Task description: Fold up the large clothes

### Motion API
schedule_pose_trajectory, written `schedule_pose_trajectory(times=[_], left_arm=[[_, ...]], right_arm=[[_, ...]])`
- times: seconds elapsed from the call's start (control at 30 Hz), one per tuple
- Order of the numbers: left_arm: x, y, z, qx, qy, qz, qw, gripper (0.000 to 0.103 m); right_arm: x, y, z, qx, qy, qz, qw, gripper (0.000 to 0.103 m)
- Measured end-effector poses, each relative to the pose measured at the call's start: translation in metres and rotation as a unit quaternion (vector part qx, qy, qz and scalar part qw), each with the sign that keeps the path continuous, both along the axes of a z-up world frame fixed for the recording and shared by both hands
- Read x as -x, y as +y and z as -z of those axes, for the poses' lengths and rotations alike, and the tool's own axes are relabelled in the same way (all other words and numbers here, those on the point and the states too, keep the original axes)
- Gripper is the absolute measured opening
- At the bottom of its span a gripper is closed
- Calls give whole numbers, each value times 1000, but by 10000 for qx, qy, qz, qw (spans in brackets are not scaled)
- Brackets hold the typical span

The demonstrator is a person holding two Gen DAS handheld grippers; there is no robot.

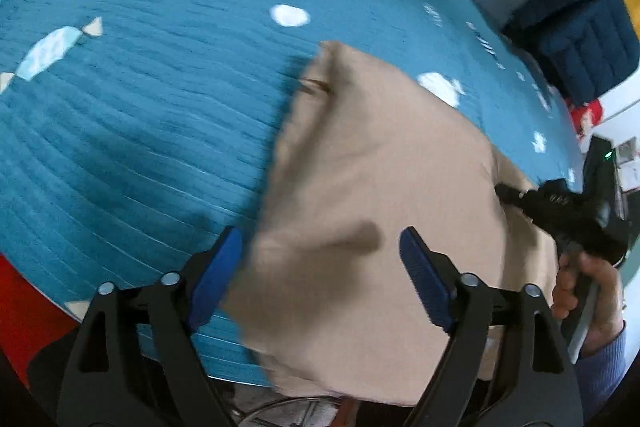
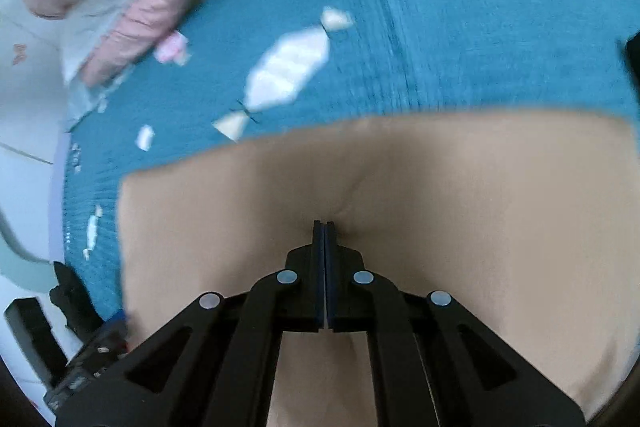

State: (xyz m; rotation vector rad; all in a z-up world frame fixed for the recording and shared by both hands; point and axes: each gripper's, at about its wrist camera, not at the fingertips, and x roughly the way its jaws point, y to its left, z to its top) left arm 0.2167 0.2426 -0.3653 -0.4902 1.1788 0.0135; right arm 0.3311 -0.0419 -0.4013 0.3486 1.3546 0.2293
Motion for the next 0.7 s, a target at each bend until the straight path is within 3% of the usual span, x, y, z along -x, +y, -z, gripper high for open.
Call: schedule_pose_trajectory(times=[0.03, 0.13, 0.37, 0.5, 0.57, 0.7], left_arm=[[-1, 3, 4, -69, 128, -41, 9999, 87], [-1, 12, 20, 262, 454, -114, 9986, 87], [6, 15, 38, 551, 677, -147, 9961, 90], [3, 15, 43, 607, 704, -180, 9955, 93], [2, 9, 42, 589, 723, -71, 9956, 93], [0, -3, 46, 544, 763, 45, 9956, 93]], right_arm=[[-3, -1, 8, -14, 33, 21, 10000, 0], [-6, -9, 15, -232, 99, 168, 9995, 0], [45, -15, -31, -111, 225, -474, 9986, 1], [73, -12, -4, 136, 549, -696, 9960, 0], [75, -12, 14, 213, 460, -664, 9965, 0], [71, -11, 15, 270, 421, -610, 9969, 0]])
